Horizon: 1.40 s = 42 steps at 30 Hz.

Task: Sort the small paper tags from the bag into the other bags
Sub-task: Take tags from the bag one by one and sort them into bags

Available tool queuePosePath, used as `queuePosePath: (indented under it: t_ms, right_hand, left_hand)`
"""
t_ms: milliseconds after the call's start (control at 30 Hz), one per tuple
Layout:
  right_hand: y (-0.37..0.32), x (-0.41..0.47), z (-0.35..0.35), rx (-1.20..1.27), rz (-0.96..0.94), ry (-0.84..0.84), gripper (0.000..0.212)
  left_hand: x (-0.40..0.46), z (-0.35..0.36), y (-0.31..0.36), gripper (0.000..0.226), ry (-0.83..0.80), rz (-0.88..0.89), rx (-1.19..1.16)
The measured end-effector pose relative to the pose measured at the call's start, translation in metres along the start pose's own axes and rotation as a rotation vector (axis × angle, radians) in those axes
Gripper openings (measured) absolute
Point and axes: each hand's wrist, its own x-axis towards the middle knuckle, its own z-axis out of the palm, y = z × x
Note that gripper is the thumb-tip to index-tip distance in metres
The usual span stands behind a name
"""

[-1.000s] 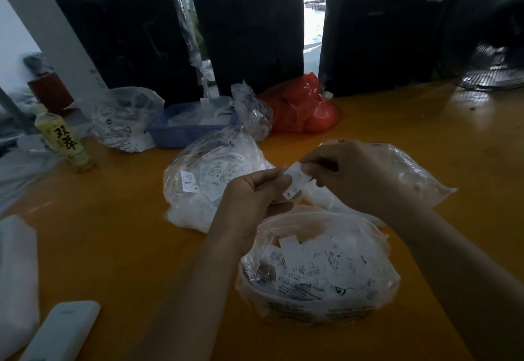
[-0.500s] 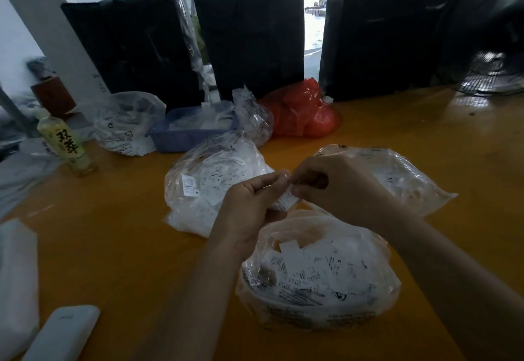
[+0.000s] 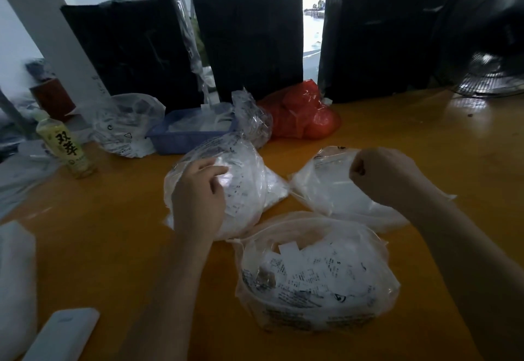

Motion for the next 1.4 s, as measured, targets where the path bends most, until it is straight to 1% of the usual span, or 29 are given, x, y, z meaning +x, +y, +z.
queuePosePath:
  t_ms: [67, 167, 233, 267, 367, 400, 500, 533, 633, 700, 800, 833, 867, 900, 933, 967, 1000, 1067, 1100, 1133, 1167, 1233, 1267, 1333, 1400]
  right_hand:
    - [0.011, 0.001, 0.007, -0.143, 0.025, -0.093, 0.025]
    - [0.023, -0.002, 0.020, -0.317, -0.073, -0.091, 0.024]
    - [0.023, -0.004, 0.027, -0.366, -0.090, -0.129, 0.017]
    - [0.022, -0.005, 0.030, -0.362, -0.087, -0.158, 0.015]
    - [0.018, -0.005, 0.032, -0.315, -0.059, -0.218, 0.015]
    - [0.017, -0.005, 0.031, -0.314, -0.054, -0.215, 0.017]
    - [0.015, -0.004, 0.024, -0.314, -0.016, -0.152, 0.034]
    - [0.015, -0.004, 0.023, -0.300, -0.003, -0.138, 0.036]
    - [0.014, -0.002, 0.018, -0.250, 0.040, -0.148, 0.028]
    - [0.013, -0.001, 0.012, -0.182, 0.062, -0.153, 0.029]
    - [0.010, 0.001, 0.002, -0.088, 0.027, -0.121, 0.030]
    - [0.007, -0.001, -0.002, -0.029, -0.006, -0.106, 0.029]
    - [0.004, -0.003, -0.006, 0.073, -0.032, -0.099, 0.026]
    - [-0.001, -0.006, -0.010, 0.216, -0.048, -0.103, 0.021]
    - [-0.007, -0.011, -0.015, 0.371, -0.059, -0.120, 0.015]
    - [-0.014, -0.017, -0.019, 0.515, -0.074, -0.153, 0.011]
    - [-0.021, -0.022, -0.023, 0.621, -0.094, -0.189, 0.009]
    - [-0.030, -0.029, -0.025, 0.723, -0.144, -0.238, 0.007]
    - [-0.035, -0.032, -0.026, 0.737, -0.170, -0.248, 0.007]
    - [-0.038, -0.034, -0.026, 0.731, -0.197, -0.251, 0.007]
    - [-0.040, -0.035, -0.026, 0.708, -0.222, -0.244, 0.007]
    - [-0.043, -0.037, -0.025, 0.634, -0.272, -0.221, 0.008]
    - [-0.044, -0.038, -0.025, 0.602, -0.294, -0.217, 0.009]
    - [-0.043, -0.039, -0.024, 0.575, -0.324, -0.234, 0.012]
    - [-0.044, -0.038, -0.022, 0.599, -0.320, -0.226, 0.011]
  left_hand:
    - [0.002, 0.004, -0.015, 0.030, -0.036, -0.048, 0.094]
    - [-0.001, 0.017, -0.027, 0.031, -0.198, -0.088, 0.276]
    - [-0.004, 0.023, -0.028, 0.032, -0.302, -0.127, 0.439]
    - [-0.004, 0.025, -0.028, 0.034, -0.329, -0.143, 0.471]
    - [-0.003, 0.027, -0.032, 0.039, -0.362, -0.120, 0.478]
    - [-0.002, 0.027, -0.033, 0.042, -0.378, -0.109, 0.472]
    - [0.001, 0.023, -0.031, 0.045, -0.394, -0.117, 0.426]
    - [0.001, 0.022, -0.031, 0.046, -0.397, -0.116, 0.417]
    - [0.000, 0.018, -0.030, 0.044, -0.377, -0.108, 0.405]
    - [0.001, 0.015, -0.027, 0.041, -0.303, -0.114, 0.369]
    - [0.002, 0.010, -0.016, 0.035, -0.093, -0.073, 0.213]
    - [0.002, 0.009, -0.010, 0.032, -0.031, -0.042, 0.107]
    - [0.001, 0.007, -0.003, 0.031, -0.003, -0.020, -0.032]
    - [-0.001, 0.006, 0.007, 0.029, -0.023, -0.022, -0.184]
    - [-0.004, 0.004, 0.017, 0.029, -0.093, -0.046, -0.329]
    - [-0.007, 0.002, 0.027, 0.033, -0.194, -0.080, -0.462]
    - [-0.011, 0.002, 0.036, 0.042, -0.303, -0.115, -0.577]
    - [-0.020, 0.005, 0.049, 0.061, -0.502, -0.194, -0.753]
    - [-0.024, 0.006, 0.055, 0.066, -0.582, -0.227, -0.825]
    - [-0.028, 0.008, 0.060, 0.063, -0.630, -0.248, -0.885]
    - [-0.031, 0.010, 0.062, 0.053, -0.641, -0.252, -0.928]
    - [-0.035, 0.010, 0.067, 0.023, -0.591, -0.255, -0.963]
    - [-0.035, 0.009, 0.069, 0.013, -0.564, -0.274, -0.985]
    - [-0.035, 0.008, 0.070, 0.015, -0.542, -0.328, -1.020]
    - [-0.035, 0.007, 0.070, 0.013, -0.547, -0.360, -1.038]
